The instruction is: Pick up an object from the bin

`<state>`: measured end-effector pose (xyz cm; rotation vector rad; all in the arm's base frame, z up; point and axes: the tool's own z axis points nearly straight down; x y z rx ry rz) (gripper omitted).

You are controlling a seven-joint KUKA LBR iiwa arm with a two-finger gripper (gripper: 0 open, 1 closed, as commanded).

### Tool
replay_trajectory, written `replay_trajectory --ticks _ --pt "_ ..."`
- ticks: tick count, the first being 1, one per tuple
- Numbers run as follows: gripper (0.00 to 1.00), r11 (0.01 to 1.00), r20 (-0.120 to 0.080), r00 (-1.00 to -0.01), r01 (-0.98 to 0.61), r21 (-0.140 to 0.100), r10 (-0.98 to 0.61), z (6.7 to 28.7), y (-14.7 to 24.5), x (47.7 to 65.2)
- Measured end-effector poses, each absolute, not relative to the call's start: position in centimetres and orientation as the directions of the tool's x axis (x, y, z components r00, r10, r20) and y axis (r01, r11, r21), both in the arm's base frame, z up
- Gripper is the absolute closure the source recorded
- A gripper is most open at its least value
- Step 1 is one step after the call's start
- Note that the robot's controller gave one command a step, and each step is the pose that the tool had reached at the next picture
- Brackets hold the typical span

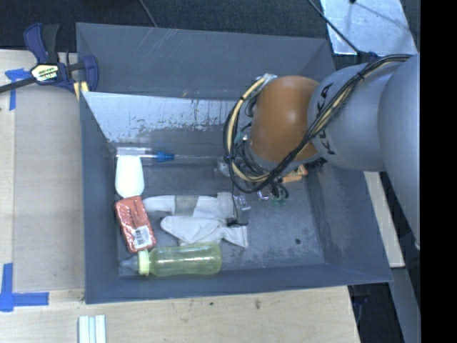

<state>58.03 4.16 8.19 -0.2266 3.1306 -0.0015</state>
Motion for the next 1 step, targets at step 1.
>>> replay_trajectory --ticks 1 --pt "1.00 1.000 -0.004 -1.000 -0.001 0.000 -0.001 7.14 4.65 57.38"
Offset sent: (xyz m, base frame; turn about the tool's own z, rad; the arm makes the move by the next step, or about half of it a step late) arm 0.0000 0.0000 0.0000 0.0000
